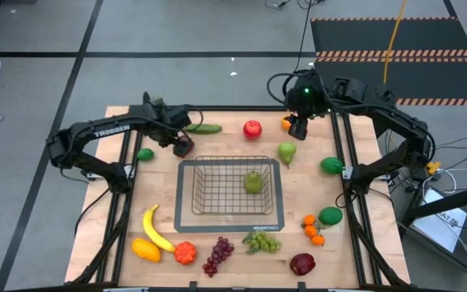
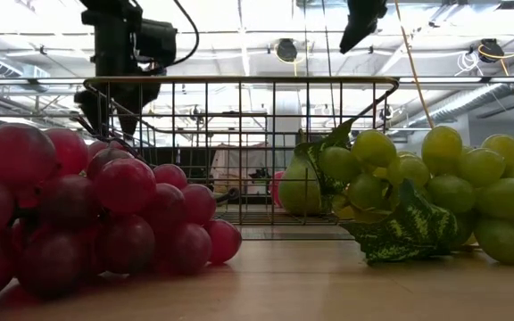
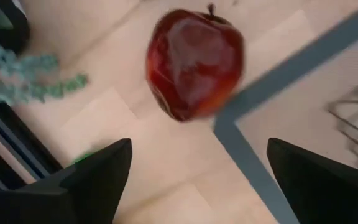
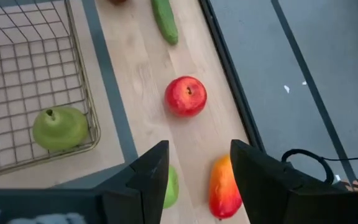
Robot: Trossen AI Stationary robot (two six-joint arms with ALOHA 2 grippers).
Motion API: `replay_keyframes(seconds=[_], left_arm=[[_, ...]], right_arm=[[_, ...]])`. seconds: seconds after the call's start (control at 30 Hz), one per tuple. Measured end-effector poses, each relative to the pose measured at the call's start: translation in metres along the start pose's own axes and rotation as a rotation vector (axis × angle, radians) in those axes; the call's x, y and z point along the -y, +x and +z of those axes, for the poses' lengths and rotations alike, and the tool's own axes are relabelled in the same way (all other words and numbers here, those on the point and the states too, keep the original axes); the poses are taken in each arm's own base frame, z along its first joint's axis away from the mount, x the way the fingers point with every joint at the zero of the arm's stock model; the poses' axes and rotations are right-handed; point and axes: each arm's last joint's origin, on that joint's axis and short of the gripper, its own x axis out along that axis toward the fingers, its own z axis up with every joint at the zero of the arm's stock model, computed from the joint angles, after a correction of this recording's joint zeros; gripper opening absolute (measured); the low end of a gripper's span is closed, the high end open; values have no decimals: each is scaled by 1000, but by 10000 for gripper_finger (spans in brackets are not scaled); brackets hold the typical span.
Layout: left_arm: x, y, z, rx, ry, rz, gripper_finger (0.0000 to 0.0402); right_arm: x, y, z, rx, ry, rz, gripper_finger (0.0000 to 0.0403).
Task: Build produce basket
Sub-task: Put the top dark red apple into the gold wire basket
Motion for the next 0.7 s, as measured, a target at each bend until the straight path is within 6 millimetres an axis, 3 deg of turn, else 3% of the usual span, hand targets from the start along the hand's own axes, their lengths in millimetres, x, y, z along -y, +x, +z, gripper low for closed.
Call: replay_keyframes(seconds=[0.17, 0.43, 0.7], left_arm=[[-2, 20, -3, 17, 19, 2, 395], [-3, 43, -8, 52, 43, -1, 398], [-6, 57, -8, 115, 100, 4, 397]], right_arm=[[0, -4, -1, 7, 32, 2, 165], [-4, -5, -1, 20, 241, 103, 164], [-31, -9, 10, 72, 373, 248, 165]])
